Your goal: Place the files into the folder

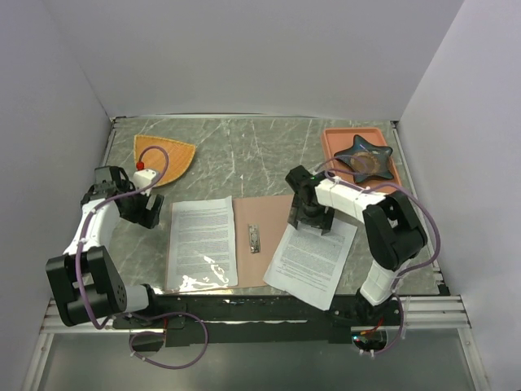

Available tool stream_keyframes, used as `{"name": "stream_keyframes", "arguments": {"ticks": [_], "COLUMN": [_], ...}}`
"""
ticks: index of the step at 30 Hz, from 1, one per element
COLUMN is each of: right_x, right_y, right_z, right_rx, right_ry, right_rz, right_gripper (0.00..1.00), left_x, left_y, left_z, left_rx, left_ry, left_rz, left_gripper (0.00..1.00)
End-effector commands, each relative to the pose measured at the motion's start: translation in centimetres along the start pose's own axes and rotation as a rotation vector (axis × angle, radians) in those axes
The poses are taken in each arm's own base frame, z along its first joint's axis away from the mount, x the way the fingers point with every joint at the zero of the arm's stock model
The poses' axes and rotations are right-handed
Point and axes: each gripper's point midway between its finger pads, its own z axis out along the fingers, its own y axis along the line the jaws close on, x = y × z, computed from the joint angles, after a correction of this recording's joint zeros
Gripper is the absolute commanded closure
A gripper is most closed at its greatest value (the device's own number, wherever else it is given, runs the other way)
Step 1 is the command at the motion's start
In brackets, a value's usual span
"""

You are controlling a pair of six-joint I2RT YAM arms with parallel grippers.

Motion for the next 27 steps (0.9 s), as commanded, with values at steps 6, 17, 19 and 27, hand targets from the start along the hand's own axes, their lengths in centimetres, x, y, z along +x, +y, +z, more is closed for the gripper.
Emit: {"name": "stream_keyframes", "arguments": {"ticks": [6, 17, 19, 27], "right_x": [-2.6, -7.6, -8.0, -8.2], "right_y": [3.5, 4.8, 5.1, 4.9], "right_z": [-1.5, -1.3, -0.9, 0.8], "right_rx": [-0.016, 0.021, 0.026, 0.045], "right_ry": [-0.084, -0.106, -0.098, -0.052], "right_rz": [-0.088, -0.062, -0.058, -0.037], "right_gripper": [0.10, 0.27, 0.31, 0.34], "left_x": [-7.3, -6.8, -6.3, -6.0], "left_y": [-5.1, -7.8, -7.7, -7.5], "left_z": [-2.5, -1.2, -1.1, -1.3], "left_rx": [0.107, 0.138, 0.129, 0.106], "left_ry": [-0.144, -0.119, -0.109, -0.118], "left_rz": [0.094, 0.135, 0.138, 0.155], "left_gripper": [0.04, 0.04, 0.04, 0.04]}}
